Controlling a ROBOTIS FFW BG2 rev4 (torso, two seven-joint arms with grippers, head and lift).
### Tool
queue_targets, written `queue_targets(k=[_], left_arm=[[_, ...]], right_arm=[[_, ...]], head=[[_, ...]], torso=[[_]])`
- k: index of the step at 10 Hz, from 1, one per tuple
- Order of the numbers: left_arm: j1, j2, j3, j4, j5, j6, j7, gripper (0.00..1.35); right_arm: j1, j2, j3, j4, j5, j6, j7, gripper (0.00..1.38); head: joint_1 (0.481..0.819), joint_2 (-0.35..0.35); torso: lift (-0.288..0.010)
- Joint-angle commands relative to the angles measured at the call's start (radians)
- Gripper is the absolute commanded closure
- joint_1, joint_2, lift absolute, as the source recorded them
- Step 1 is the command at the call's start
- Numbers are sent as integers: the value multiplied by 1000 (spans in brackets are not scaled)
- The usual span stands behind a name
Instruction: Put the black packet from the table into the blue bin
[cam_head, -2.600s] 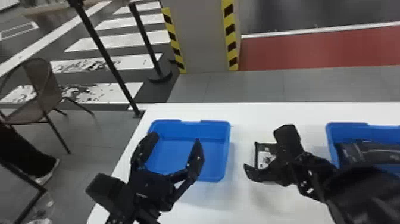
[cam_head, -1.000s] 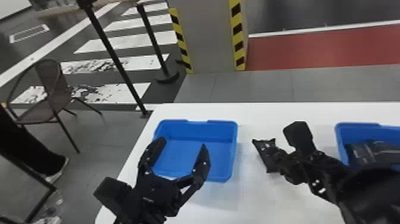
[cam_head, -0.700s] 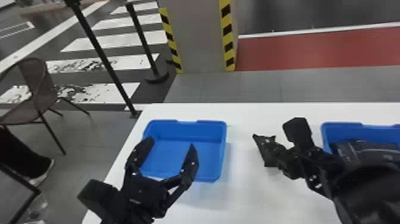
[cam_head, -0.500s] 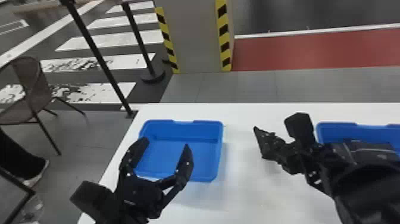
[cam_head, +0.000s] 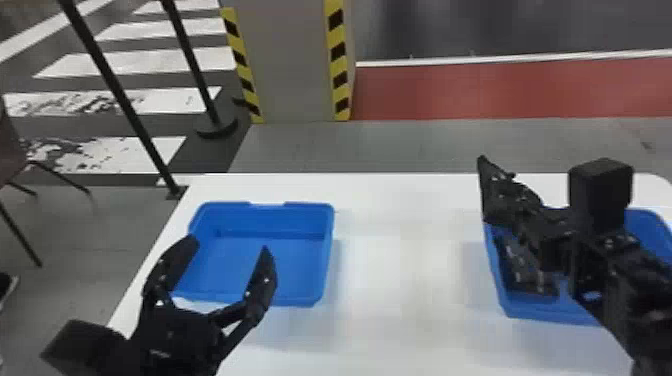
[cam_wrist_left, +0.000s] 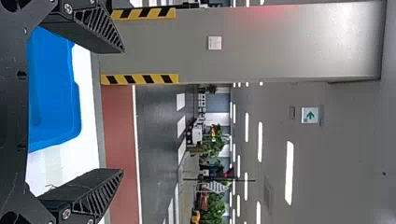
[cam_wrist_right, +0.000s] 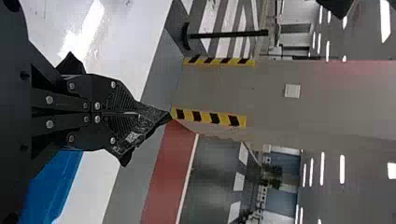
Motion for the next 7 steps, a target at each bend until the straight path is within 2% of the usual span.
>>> queue_targets(k=[1,2,3,4,5,6,7], left_arm=[[5,0,3,-2,0,-1,0,116],[7,0,5,-2,2,-4,0,116],[10,0,7,-2,4,-6,1,116],[10,0,7,-5,4,-4,0,114],[10,0,5,-5,4,-4,0,114],[10,-1,5,-5,4,-4,0,116],[10,-1,7,-5,4,-9,0,116]], right_arm=[[88,1,-102,-93,34,36,0,1176],[120,6,-164,-103,56,63,0,1176],[139,10,-223,-100,80,90,2,1176],[144,15,-273,-96,102,125,12,1176],[137,15,-317,-66,110,176,43,1113],[127,15,-365,-29,113,171,86,697],[151,15,-385,-44,112,107,98,151]], head=[[695,119],[695,99],[695,31],[695,3],[695,-53],[695,-97],[695,-133]], torso=[[-110],[-110],[-110],[-110],[-110],[-110],[-110]])
